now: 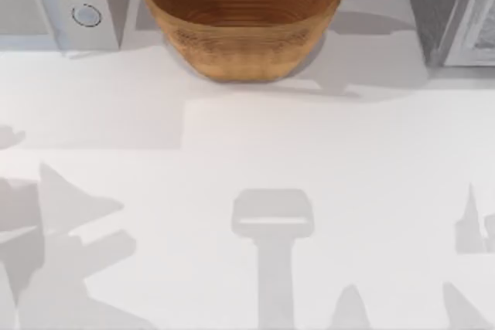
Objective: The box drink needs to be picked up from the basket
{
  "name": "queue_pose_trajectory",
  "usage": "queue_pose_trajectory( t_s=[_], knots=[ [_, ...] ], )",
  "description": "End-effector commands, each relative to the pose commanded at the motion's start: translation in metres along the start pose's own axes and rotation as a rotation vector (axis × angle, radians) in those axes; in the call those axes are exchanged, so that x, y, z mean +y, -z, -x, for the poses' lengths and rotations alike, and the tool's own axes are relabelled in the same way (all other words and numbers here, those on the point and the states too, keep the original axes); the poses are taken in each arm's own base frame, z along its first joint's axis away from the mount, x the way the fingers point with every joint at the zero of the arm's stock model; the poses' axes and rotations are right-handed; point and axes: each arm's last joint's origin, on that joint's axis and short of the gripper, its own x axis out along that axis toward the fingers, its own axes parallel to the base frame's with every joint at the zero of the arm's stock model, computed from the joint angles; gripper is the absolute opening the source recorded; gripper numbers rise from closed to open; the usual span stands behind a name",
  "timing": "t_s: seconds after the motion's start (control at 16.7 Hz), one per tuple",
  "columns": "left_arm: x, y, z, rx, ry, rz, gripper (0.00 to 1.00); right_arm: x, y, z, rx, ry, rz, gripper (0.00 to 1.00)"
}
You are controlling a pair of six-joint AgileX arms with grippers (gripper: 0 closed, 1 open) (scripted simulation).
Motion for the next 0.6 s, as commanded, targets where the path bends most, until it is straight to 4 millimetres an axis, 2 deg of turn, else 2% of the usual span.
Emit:
queue_pose_trajectory(
  t_s=[0.42, 0.6],
  knots=[
    [0.0000, 0.0000, 0.0000, 0.000, 0.000, 0.000, 0.98, 0.0000, 0.0000, 0.0000, 0.000, 0.000, 0.000, 1.00],
    [0.0000, 0.0000, 0.0000, 0.000, 0.000, 0.000, 1.00, 0.0000, 0.0000, 0.0000, 0.000, 0.000, 0.000, 1.00]
  ],
)
